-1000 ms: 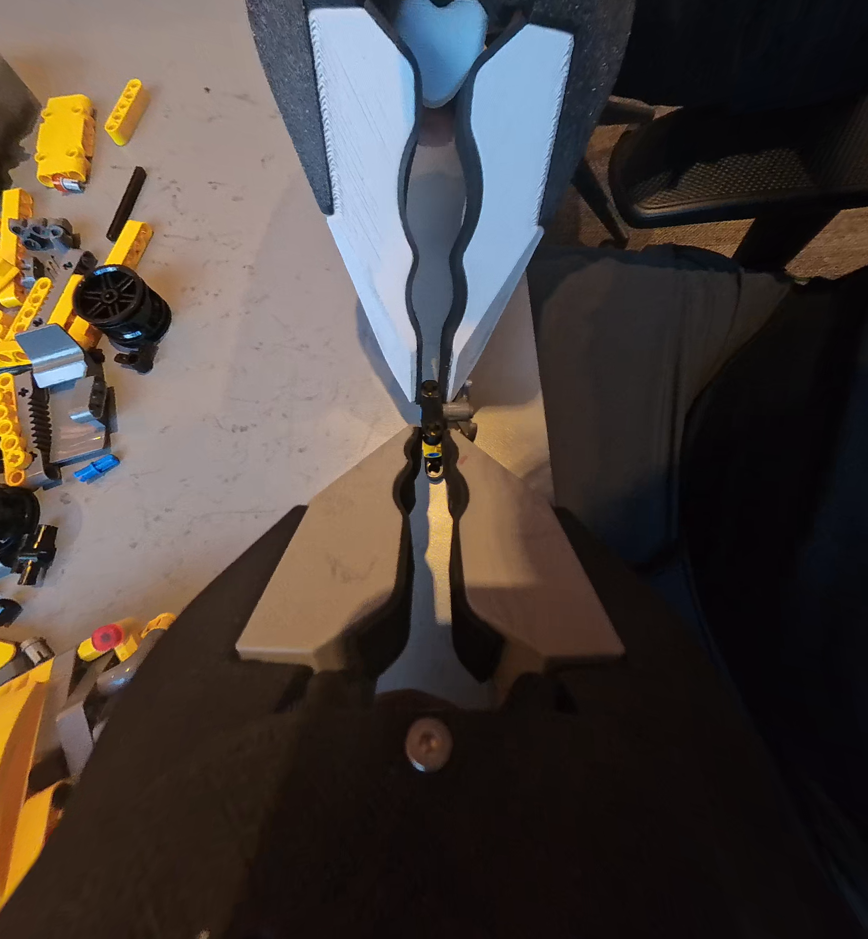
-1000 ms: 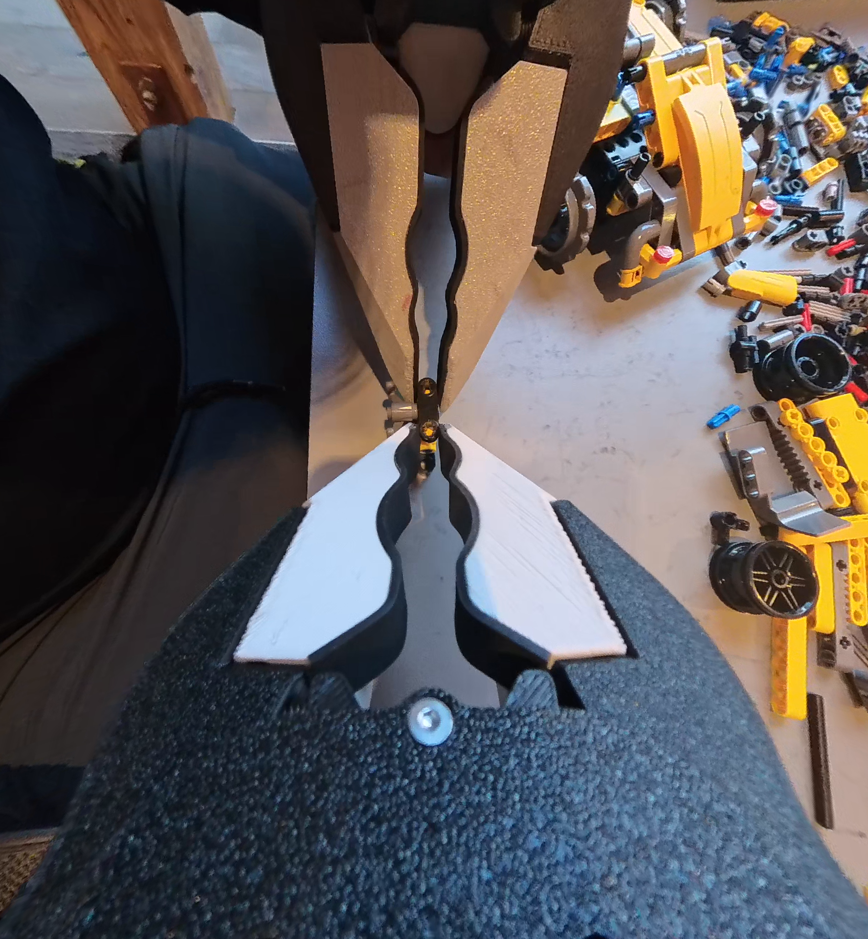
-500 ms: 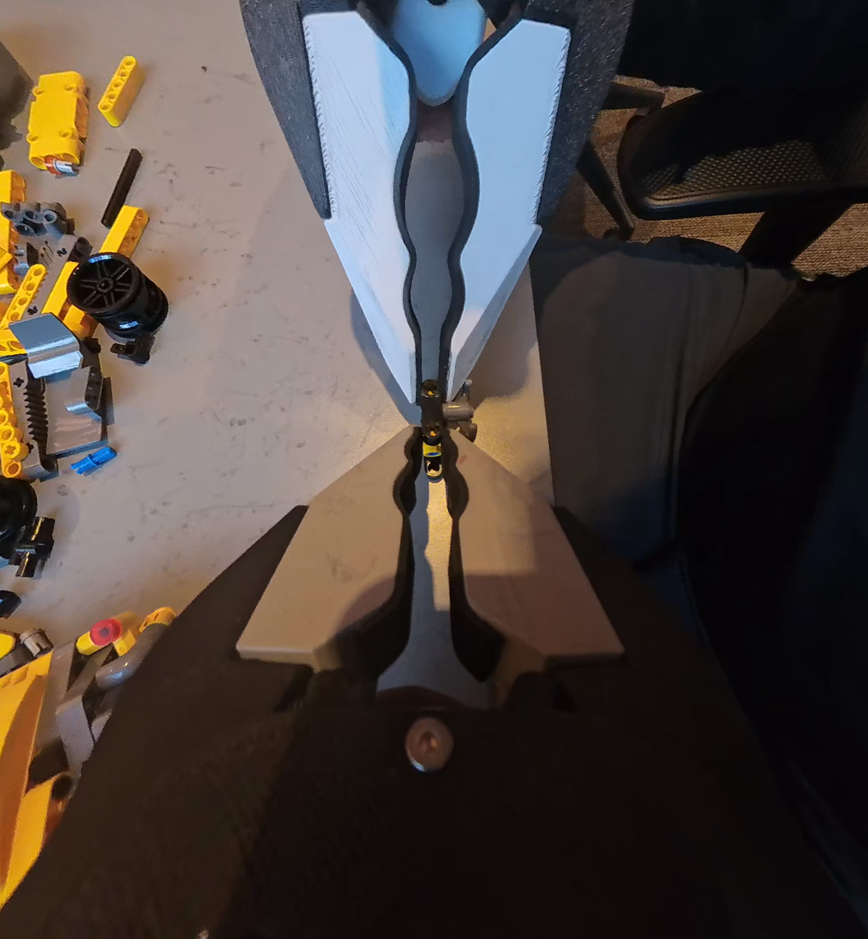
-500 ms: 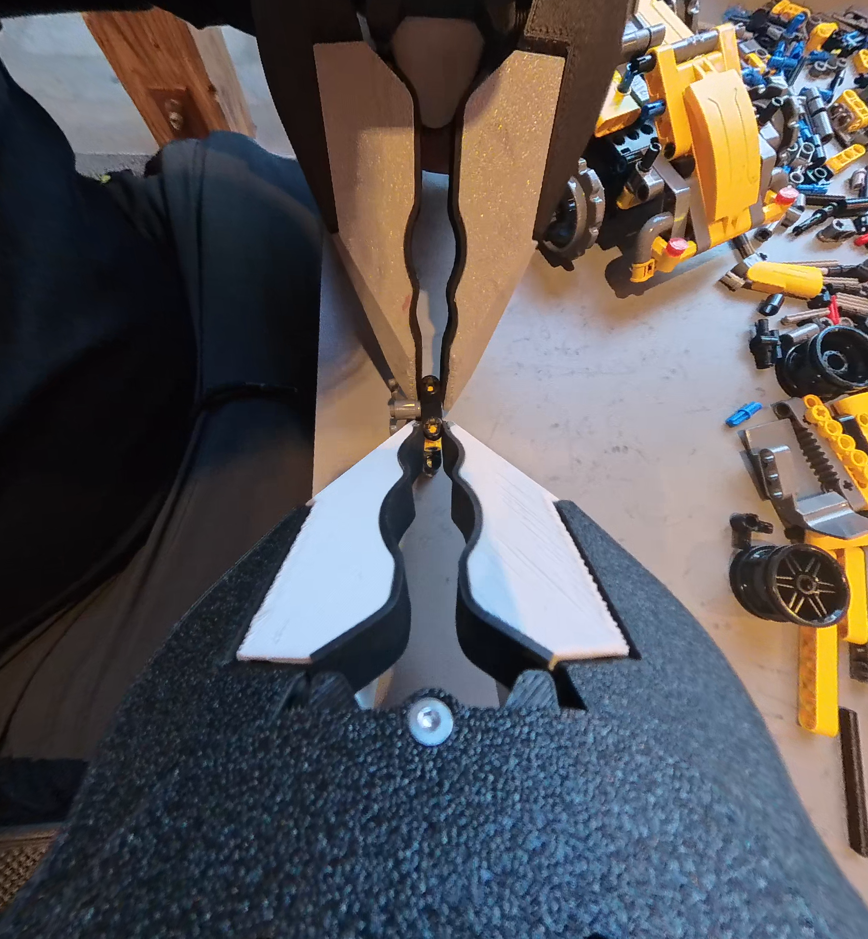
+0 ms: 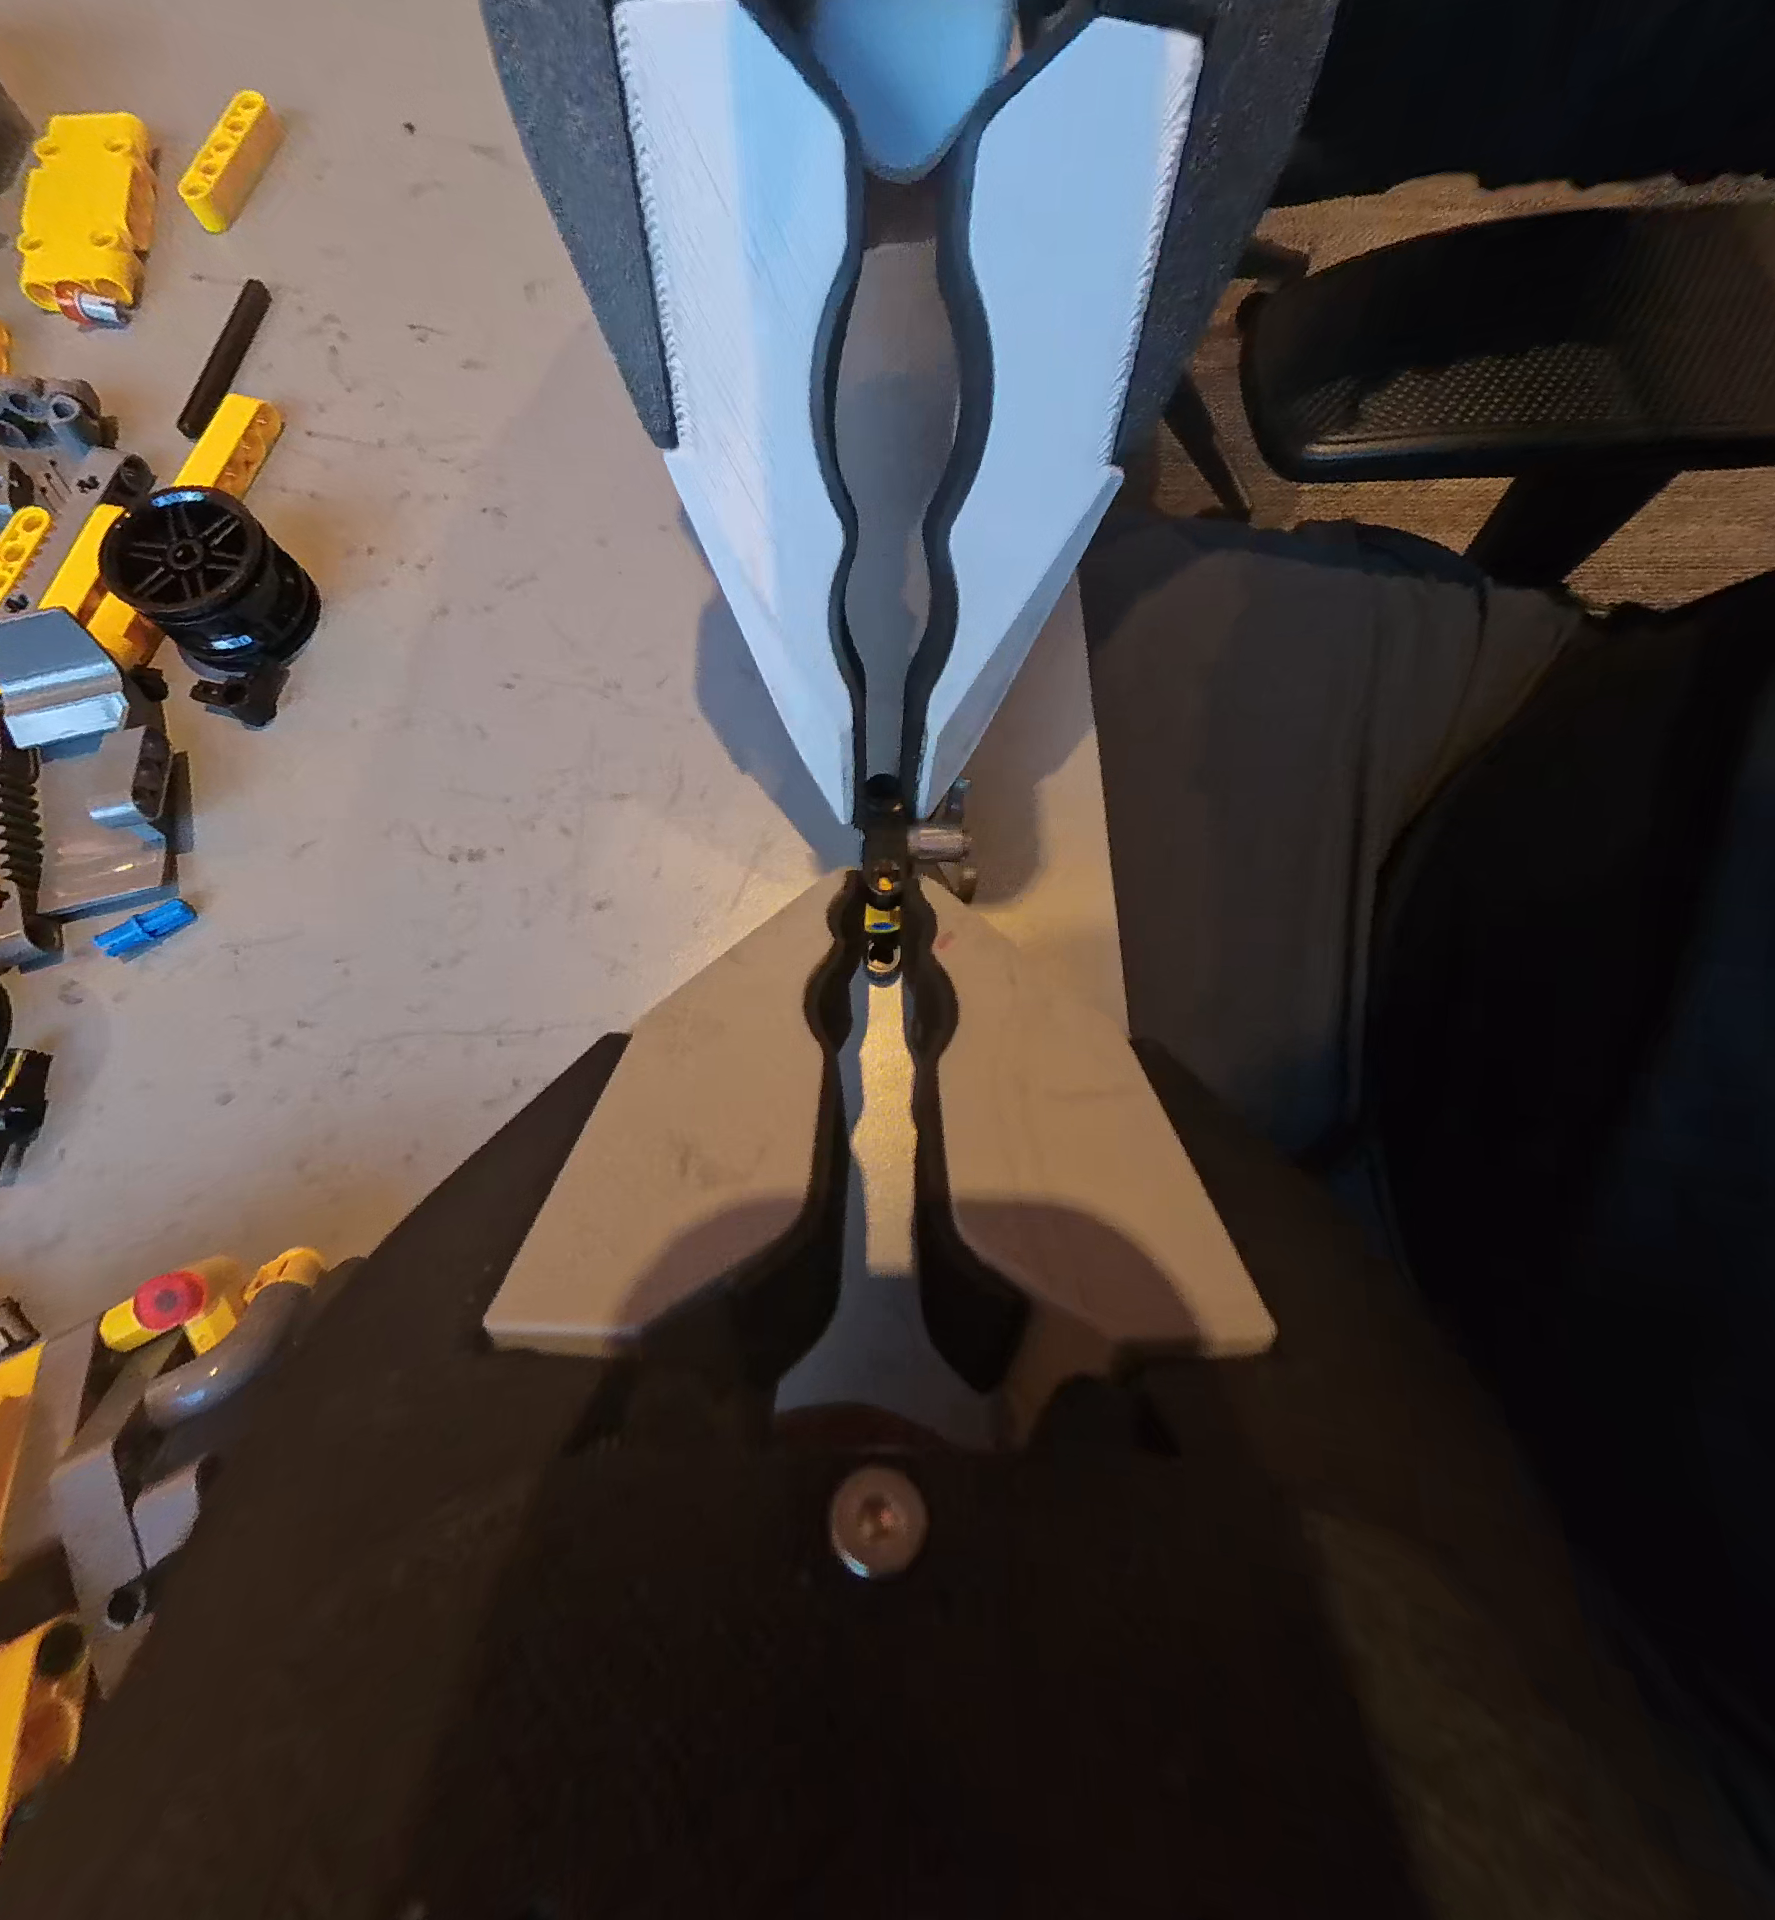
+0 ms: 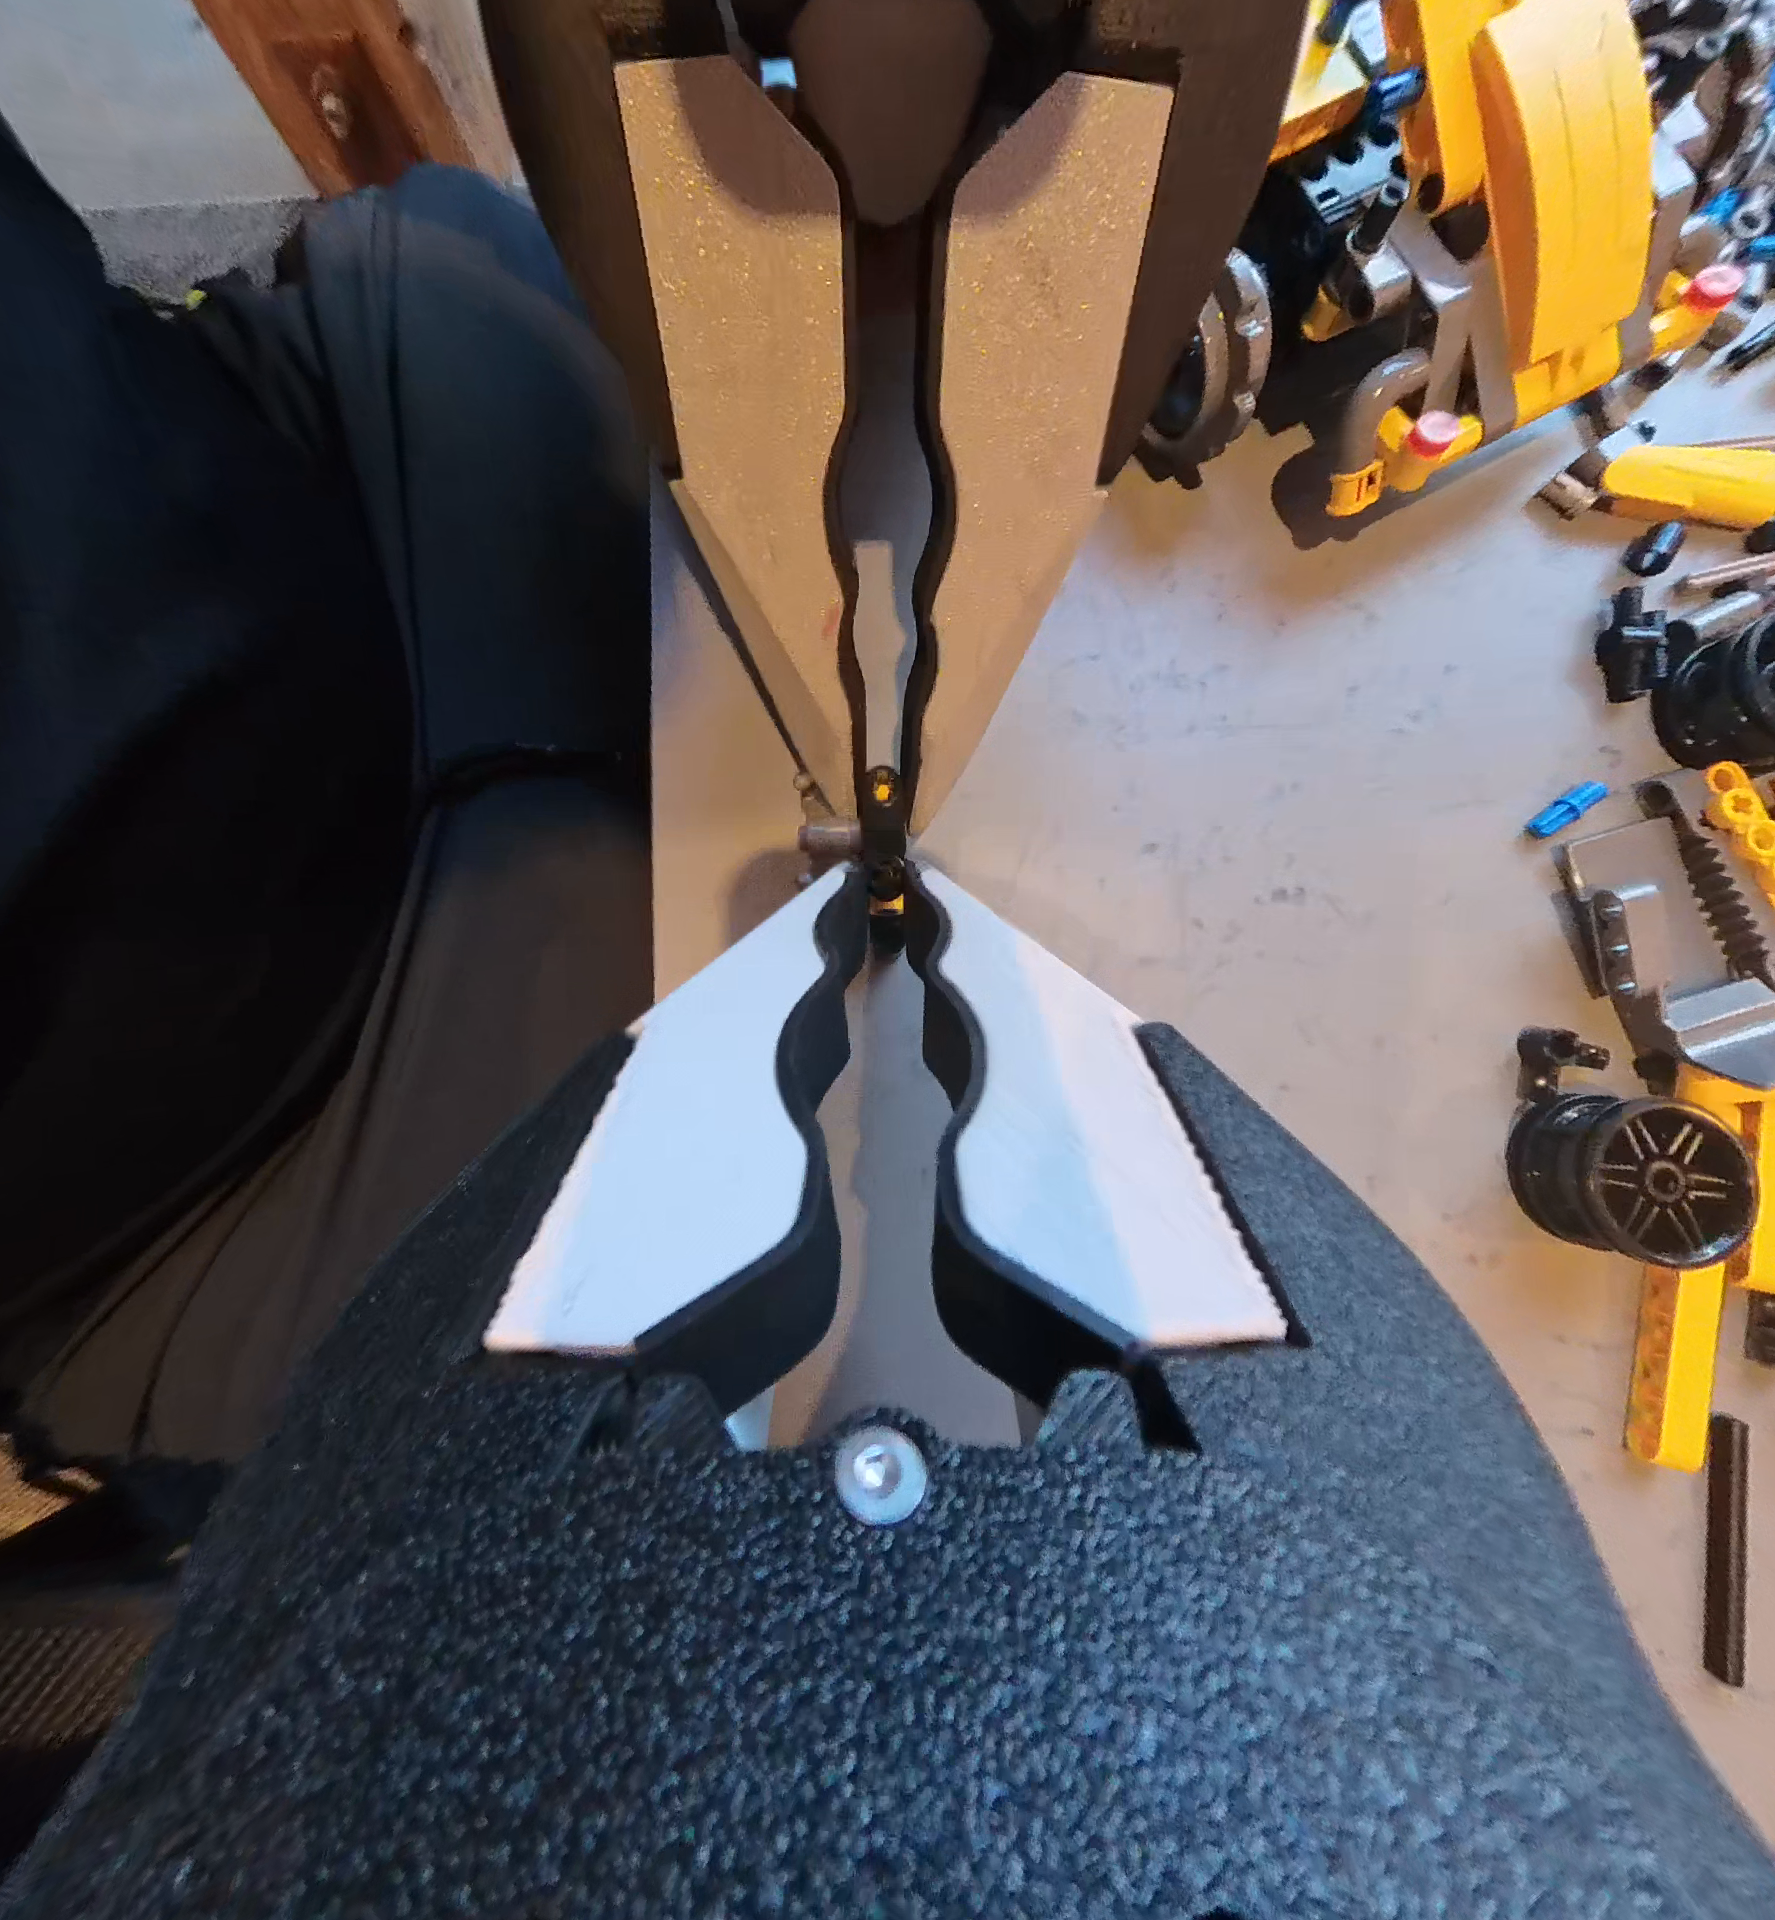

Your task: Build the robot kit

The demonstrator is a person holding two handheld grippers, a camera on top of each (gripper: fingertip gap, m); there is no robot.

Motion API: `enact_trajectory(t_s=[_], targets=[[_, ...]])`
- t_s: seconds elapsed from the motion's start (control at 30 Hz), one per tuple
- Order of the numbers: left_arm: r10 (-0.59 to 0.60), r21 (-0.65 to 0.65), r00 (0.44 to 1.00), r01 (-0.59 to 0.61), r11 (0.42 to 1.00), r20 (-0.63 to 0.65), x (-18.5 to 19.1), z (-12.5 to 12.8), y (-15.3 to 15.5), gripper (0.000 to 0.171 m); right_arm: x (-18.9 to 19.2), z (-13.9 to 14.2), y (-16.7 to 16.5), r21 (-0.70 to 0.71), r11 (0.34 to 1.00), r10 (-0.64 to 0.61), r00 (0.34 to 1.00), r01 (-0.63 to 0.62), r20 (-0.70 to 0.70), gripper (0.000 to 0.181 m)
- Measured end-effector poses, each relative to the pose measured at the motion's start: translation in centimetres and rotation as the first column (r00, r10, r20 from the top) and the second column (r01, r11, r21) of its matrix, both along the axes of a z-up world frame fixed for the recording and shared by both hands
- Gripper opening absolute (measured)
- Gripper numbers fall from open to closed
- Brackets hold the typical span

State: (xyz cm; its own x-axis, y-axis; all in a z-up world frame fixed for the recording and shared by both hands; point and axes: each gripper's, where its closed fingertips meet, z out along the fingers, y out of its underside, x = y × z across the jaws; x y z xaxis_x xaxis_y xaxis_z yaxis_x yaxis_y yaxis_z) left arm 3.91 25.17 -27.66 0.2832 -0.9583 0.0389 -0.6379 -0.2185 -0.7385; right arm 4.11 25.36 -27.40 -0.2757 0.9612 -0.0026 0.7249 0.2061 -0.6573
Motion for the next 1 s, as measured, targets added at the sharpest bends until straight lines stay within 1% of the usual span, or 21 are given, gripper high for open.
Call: enact_trajectory(t_s=[0.07,0.17,0.27,0.33,0.43,0.63,0.77,0.93,1.0], targets=[[0.002,-0.011,1.000,-0.002,1.000,-0.008,-0.02,-0.02,-0.01,0.003,0.03,-0.03,0.00,-0.009,1.000,0.001,0.999,0.000,0.051,0.006],[0.005,0.006,1.000,-0.005,1.000,-0.021,-0.03,-0.05,0.01,0.003,0.09,-0.09,0.01,0.010,1.000,0.002,0.992,-0.003,0.125,0.006],[0.015,-0.007,1.000,-0.015,1.000,0.005,-0.02,-0.06,0.01,0.003,0.11,-0.16,0.01,-0.001,1.000,-0.002,0.988,0.002,0.154,0.006],[0.024,-0.019,1.000,-0.024,1.000,0.019,0.00,-0.06,0.02,0.003,0.12,-0.20,0.02,0.003,1.000,-0.003,0.988,0.002,0.155,0.006],[0.026,-0.009,1.000,-0.026,1.000,0.003,-0.03,-0.06,0.03,0.003,0.11,-0.22,0.02,0.014,1.000,-0.003,0.988,0.001,0.157,0.006],[0.028,-0.054,1.000,-0.028,0.998,-0.010,-0.38,0.01,-0.23,0.004,-0.27,-0.19,-0.23,-0.033,0.999,-0.013,0.994,0.016,0.105,0.007],[0.027,-0.046,0.999,-0.028,0.999,-0.017,-0.33,0.02,-0.19,0.004,-0.18,-0.19,-0.15,0.020,1.000,-0.008,0.993,0.005,0.118,0.007],[0.030,-0.016,0.999,-0.030,0.999,-0.046,-0.44,0.02,-0.08,0.007,-0.16,-0.19,-0.18,0.022,1.000,-0.012,0.992,0.009,0.126,0.007],[0.035,-0.003,0.998,-0.035,0.999,-0.048,-0.50,0.04,0.11,0.010,-0.13,-0.18,-0.18,0.028,1.000,-0.018,0.991,0.014,0.131,0.007]])
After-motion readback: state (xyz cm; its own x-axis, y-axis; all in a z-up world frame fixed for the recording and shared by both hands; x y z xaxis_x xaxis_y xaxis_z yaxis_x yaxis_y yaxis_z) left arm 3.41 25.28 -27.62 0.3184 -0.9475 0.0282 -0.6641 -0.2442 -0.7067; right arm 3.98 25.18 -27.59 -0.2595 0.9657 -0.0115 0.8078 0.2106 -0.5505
